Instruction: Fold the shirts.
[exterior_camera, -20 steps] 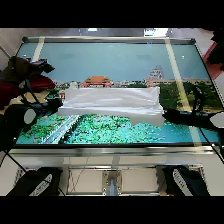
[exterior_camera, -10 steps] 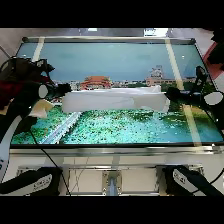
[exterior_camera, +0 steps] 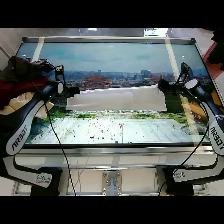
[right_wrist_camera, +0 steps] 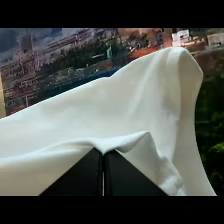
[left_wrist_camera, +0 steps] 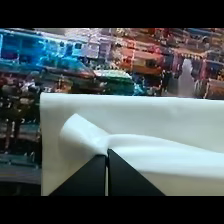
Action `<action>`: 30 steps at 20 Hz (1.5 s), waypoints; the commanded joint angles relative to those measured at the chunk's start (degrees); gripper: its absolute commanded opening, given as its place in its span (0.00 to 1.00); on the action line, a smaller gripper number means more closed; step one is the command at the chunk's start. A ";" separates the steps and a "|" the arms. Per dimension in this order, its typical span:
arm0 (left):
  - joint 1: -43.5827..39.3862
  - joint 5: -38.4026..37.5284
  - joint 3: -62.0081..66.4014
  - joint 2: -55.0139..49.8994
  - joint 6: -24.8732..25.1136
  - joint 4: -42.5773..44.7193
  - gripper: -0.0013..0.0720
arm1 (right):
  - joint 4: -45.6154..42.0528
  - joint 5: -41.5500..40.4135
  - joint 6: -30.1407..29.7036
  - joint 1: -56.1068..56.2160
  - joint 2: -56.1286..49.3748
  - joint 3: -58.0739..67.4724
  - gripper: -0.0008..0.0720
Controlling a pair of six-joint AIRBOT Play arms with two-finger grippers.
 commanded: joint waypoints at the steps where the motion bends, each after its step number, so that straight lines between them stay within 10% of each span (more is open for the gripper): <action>1: 0.02 3.21 0.52 -2.82 0.17 -0.20 0.03 | -0.20 -1.79 -0.57 1.42 -6.14 1.18 0.05; 4: 0.02 3.02 0.81 -2.78 0.22 -0.20 0.05 | -0.79 -1.81 -0.61 1.88 -7.48 1.27 0.06; 6: 0.02 1.16 3.04 -2.58 0.24 -0.17 0.65 | -1.68 -1.20 -0.63 1.57 -7.17 3.04 0.17; 7: 0.02 -0.44 4.90 -2.32 0.24 -0.07 0.85 | -1.75 -0.04 -0.63 1.29 -6.56 4.74 0.42; 8: 0.02 -1.53 6.82 -1.77 0.26 0.31 0.86 | -2.38 1.57 -0.66 0.81 -5.64 6.54 0.59; 16: -0.17 9.73 15.63 5.60 1.29 -4.33 0.86 | -2.69 21.46 -1.92 -10.34 -5.60 12.31 0.72; 20: -4.92 17.97 15.63 5.99 19.21 -6.75 0.86 | 13.55 27.08 -11.56 -15.72 -12.22 12.33 0.92; 23: -10.43 17.88 15.63 5.99 28.89 -6.64 0.86 | 17.73 27.76 -14.82 -17.62 -16.11 12.35 0.92; 30: -15.76 17.03 15.63 5.99 29.33 -6.67 0.86 | 20.44 28.70 -18.69 -16.00 -22.43 13.05 0.93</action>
